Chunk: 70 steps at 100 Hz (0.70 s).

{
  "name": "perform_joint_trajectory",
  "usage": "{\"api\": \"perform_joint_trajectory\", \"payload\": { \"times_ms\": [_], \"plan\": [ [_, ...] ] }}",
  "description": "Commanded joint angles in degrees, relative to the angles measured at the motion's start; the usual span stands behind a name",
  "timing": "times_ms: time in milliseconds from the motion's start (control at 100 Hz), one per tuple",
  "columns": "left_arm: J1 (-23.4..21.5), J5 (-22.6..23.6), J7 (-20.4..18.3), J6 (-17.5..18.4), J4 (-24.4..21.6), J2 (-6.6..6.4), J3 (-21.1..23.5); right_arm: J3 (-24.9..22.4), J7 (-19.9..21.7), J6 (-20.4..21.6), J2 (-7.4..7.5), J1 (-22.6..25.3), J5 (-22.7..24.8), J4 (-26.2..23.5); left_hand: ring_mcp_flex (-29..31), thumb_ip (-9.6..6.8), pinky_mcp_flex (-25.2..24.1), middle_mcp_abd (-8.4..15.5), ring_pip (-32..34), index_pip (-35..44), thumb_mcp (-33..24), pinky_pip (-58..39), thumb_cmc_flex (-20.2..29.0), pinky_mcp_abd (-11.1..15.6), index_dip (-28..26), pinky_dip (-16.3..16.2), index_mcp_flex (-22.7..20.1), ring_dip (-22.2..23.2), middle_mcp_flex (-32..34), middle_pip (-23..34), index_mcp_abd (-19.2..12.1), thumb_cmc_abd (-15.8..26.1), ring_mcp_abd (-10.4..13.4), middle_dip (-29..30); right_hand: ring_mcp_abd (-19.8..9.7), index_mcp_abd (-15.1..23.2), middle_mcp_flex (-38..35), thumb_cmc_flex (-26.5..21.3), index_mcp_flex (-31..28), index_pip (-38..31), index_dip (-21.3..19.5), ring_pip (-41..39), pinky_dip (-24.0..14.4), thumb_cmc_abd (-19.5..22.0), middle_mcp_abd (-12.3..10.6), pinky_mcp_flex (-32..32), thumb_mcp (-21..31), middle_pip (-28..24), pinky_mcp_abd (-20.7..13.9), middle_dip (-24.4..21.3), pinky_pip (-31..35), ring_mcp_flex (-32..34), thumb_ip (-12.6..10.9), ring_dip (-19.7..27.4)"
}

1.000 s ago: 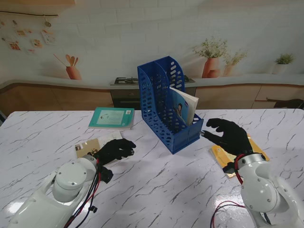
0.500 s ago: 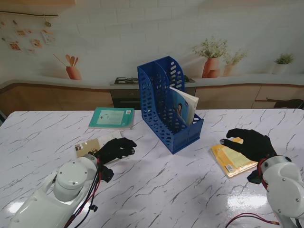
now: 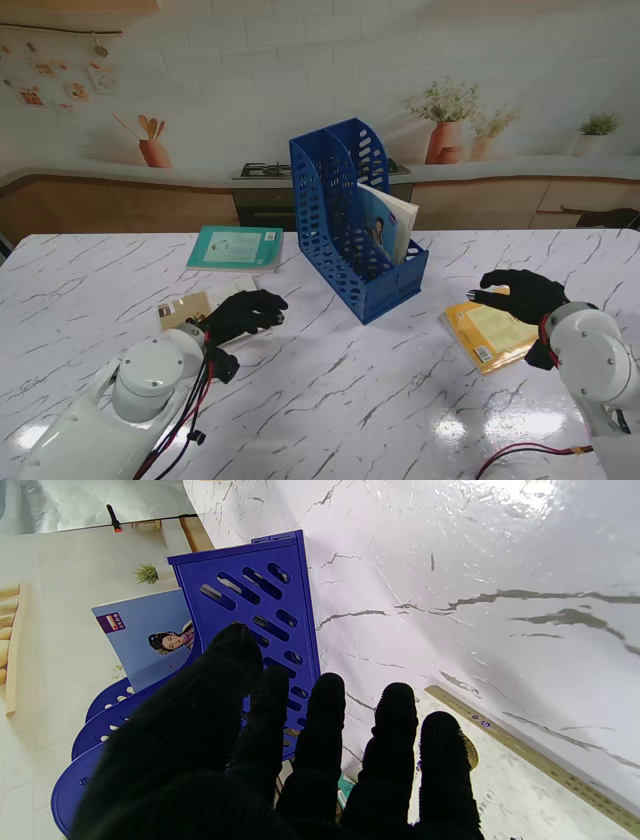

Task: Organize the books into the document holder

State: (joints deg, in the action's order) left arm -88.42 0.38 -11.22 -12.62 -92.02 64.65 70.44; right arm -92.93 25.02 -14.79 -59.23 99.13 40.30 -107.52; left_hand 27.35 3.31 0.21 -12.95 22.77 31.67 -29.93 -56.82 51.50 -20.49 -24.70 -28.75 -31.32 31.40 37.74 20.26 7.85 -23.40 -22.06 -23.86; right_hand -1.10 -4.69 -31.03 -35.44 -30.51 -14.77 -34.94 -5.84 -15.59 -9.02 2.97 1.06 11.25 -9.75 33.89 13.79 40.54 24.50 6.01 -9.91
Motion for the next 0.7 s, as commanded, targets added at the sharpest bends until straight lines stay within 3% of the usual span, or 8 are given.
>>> {"api": "perform_joint_trajectory", "payload": {
  "times_ms": [0,20,50,180,550,570,690],
  "plan": [
    [-0.2,-0.3,-0.7,0.8,0.0,0.16,0.0,0.9,1.3,-0.1,0.26,-1.3,0.1,2.7,-1.5,-1.33,-0.7,0.6,-1.2,-0.2,1.5,2.0,-1.2,1.1,-0.1,0.6,0.9,-0.4,-0.6,-0.2,0.0,1.6,1.4,-0.6,-3.3,-1.1,2.5,-1.8,2.1,1.7,1.6,0.9,2.0,2.3,-1.2,1.3,-1.7,0.4,-26.5,-1.6,-1.2,-2.5,-2.3,1.6],
    [-0.2,-0.4,-0.8,0.8,0.0,0.16,0.0,1.2,1.5,0.0,0.32,-1.8,-0.1,3.5,-1.6,-1.34,-0.7,0.6,-1.2,-0.2,1.5,2.0,-1.2,1.1,-0.1,0.6,0.9,-0.4,-0.7,-0.2,0.0,1.6,1.3,-0.6,-3.8,-1.2,3.0,-2.1,2.4,1.9,1.8,0.9,2.3,2.5,-1.2,1.5,-1.8,0.6,-27.7,-1.8,-1.3,-2.9,-2.4,1.8],
    [-0.2,-0.4,-0.8,0.7,0.1,0.17,0.0,1.5,1.9,0.1,0.42,-2.3,-0.4,4.6,-1.6,-1.35,-0.7,0.5,-1.2,-0.2,1.5,2.0,-1.1,1.2,0.0,0.7,1.0,-0.4,-0.7,-0.2,0.0,1.6,1.4,-0.6,-4.1,-1.2,3.5,-4.7,2.6,2.0,3.1,0.2,5.7,4.0,-1.4,1.7,-6.8,-0.4,-28.8,-3.9,0.2,-3.3,-2.7,3.2],
    [-0.3,-0.5,-0.8,0.4,0.0,0.17,0.0,3.1,3.5,-0.8,0.84,-4.2,-1.2,8.8,-1.5,-1.37,-0.7,0.6,-1.2,-0.2,1.6,2.1,-1.1,1.2,0.0,0.7,1.0,-0.4,-0.7,-0.2,-0.1,1.6,1.4,-0.6,-4.4,-1.5,5.1,-6.4,3.0,2.3,4.0,-0.4,7.0,4.8,-1.3,3.2,-9.5,-1.4,-32.5,-4.5,2.2,-4.8,-2.8,2.7],
    [-0.2,-0.5,-0.8,0.3,0.0,0.18,-0.3,5.3,5.1,0.8,1.37,-5.1,-1.8,15.3,-1.3,-1.39,-0.7,0.7,-1.0,-0.2,1.8,2.0,-1.4,1.3,-0.1,0.6,0.9,-0.3,-0.4,0.0,0.2,2.1,1.3,-0.6,-3.3,-2.6,3.6,-9.8,1.0,1.5,4.2,-0.3,7.5,8.1,-0.1,2.6,-10.1,-2.3,-35.4,-4.5,3.4,-3.3,-3.2,2.8],
    [-0.1,-0.6,-0.8,0.3,0.0,0.2,-0.4,5.4,5.3,1.0,1.42,-5.0,-1.9,15.6,-1.1,-1.41,-0.7,0.6,-0.9,-0.2,1.8,2.0,-1.3,1.3,0.0,0.5,1.0,-0.3,-0.3,0.0,0.3,2.3,1.4,-0.6,-3.4,-2.6,3.3,-13.2,0.5,1.1,4.3,-0.3,7.6,10.2,-0.2,2.7,-11.4,-2.8,-35.8,-4.3,4.0,-3.0,-3.0,2.7],
    [0.5,-0.9,-1.1,0.7,0.5,0.2,-0.9,6.8,8.0,0.7,1.94,-5.0,-3.5,17.1,-1.1,-1.43,-0.6,0.6,-0.8,-0.2,2.0,1.8,-1.2,1.4,0.0,0.5,0.9,-0.2,-0.3,0.1,0.4,2.8,1.4,-0.7,-3.6,-3.0,2.9,-19.8,-0.8,0.2,4.1,-0.8,8.1,15.3,-0.2,2.3,-12.3,-4.1,-38.0,-3.7,3.4,-2.7,-2.9,2.4]
  ]
}}
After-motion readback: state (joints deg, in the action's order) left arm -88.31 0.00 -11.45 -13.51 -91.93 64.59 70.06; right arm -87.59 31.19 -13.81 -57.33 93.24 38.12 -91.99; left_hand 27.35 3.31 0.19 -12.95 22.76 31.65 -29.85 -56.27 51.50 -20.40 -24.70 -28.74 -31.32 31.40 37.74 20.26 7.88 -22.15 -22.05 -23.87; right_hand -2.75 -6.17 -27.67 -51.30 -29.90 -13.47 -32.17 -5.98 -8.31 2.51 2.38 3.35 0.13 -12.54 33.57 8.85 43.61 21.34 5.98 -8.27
